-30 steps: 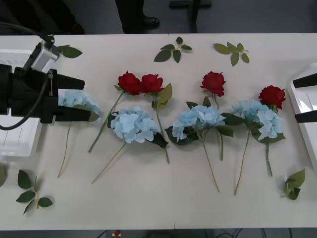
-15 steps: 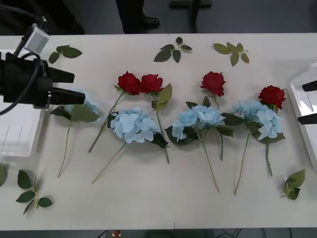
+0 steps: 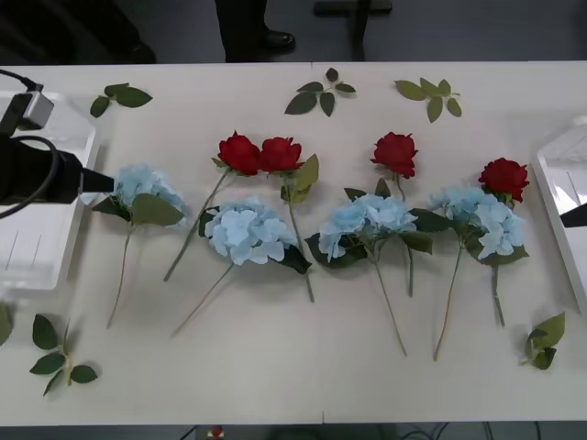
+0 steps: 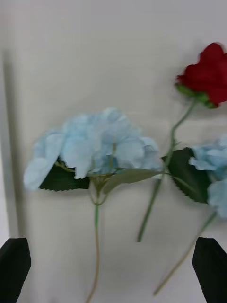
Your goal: Place the red flowers into the right box and the blue flowers into the left box. If a person shows an open palm, hand one flower to the person first, then continue sorting.
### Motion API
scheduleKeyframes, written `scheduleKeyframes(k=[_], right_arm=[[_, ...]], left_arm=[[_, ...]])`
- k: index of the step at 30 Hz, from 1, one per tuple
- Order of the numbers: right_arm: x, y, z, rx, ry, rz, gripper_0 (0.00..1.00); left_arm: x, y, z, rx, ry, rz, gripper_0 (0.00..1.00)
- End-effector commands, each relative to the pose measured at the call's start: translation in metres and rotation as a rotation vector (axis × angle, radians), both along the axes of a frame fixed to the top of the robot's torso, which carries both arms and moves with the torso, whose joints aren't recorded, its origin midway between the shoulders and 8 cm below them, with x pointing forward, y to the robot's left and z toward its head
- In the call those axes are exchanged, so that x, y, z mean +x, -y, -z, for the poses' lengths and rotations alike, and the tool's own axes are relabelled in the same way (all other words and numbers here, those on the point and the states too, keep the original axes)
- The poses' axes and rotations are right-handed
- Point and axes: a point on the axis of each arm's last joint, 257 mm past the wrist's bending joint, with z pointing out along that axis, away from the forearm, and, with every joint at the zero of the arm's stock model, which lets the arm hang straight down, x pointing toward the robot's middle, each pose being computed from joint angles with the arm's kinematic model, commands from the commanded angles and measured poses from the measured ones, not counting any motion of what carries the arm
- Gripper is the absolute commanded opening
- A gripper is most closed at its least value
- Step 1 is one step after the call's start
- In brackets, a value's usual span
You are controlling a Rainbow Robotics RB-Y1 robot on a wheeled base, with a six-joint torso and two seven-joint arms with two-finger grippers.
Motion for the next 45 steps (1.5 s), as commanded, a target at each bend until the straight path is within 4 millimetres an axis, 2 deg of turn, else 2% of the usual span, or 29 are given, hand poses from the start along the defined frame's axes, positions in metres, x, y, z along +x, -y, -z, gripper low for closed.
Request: scheduleKeyframes(k=[1,6,8,11,14,22,27,29,30,33,35,36,39,41,42,43,44,45], right_arm=[[0.012,0.026,-0.002,-0.005,0.036,0.175,1.00],[0.028,0.048,0.016,-0.070,0.070,0.288,1.00],[0.034,0.047,0.022,-0.079,0.070,0.318,1.00],[0.041,0.036,0.033,-0.062,0.066,0.358,1.00],[0.050,0.018,0.041,-0.041,0.075,0.379,1.00],[0.066,-0.021,0.058,0.004,0.090,0.391,1.00],[0.075,-0.043,0.081,0.065,0.089,0.391,1.00],[0.077,-0.044,0.087,0.057,0.091,0.389,1.00],[0.078,-0.046,0.094,0.060,0.091,0.389,1.00],[0.079,-0.052,0.104,0.078,0.086,0.392,1.00],[0.078,-0.057,0.108,0.090,0.077,0.394,1.00],[0.077,-0.059,0.109,0.092,0.072,0.397,1.00],[0.076,-0.065,0.113,0.106,0.063,0.401,1.00],[0.076,-0.070,0.115,0.103,0.064,0.394,0.95],[0.076,-0.072,0.117,0.100,0.064,0.389,0.86],[0.076,-0.072,0.117,0.099,0.065,0.389,0.83],[0.076,-0.076,0.121,0.090,0.068,0.379,0.60],[0.077,-0.076,0.122,0.085,0.072,0.377,0.48]], left_arm=[[0.003,-0.003,0.034,0.085,0.010,-0.021,1.00],[0.009,-0.005,0.062,0.150,0.010,-0.057,1.00],[0.014,-0.003,0.070,0.167,0.018,-0.061,1.00],[0.021,0.001,0.087,0.195,0.025,-0.059,1.00],[0.027,-0.004,0.105,0.229,0.030,-0.063,1.00],[0.029,0.001,0.127,0.324,0.026,-0.035,1.00],[0.035,0.012,0.134,0.322,0.017,-0.031,0.73],[0.040,0.014,0.135,0.326,0.024,-0.032,0.62],[0.043,0.014,0.137,0.332,0.029,-0.033,0.48],[0.049,0.016,0.141,0.333,0.039,-0.035,0.31],[0.051,0.016,0.141,0.332,0.045,-0.038,0.04],[0.051,0.016,0.141,0.332,0.045,-0.038,0.00],[0.053,0.016,0.138,0.332,0.051,-0.038,0.00],[0.056,0.014,0.132,0.329,0.061,-0.043,0.00],[0.058,0.013,0.129,0.327,0.066,-0.046,0.00],[0.059,0.013,0.128,0.326,0.068,-0.046,0.00],[0.063,0.008,0.118,0.329,0.080,-0.055,0.00],[0.064,0.005,0.112,0.332,0.082,-0.062,0.00]])
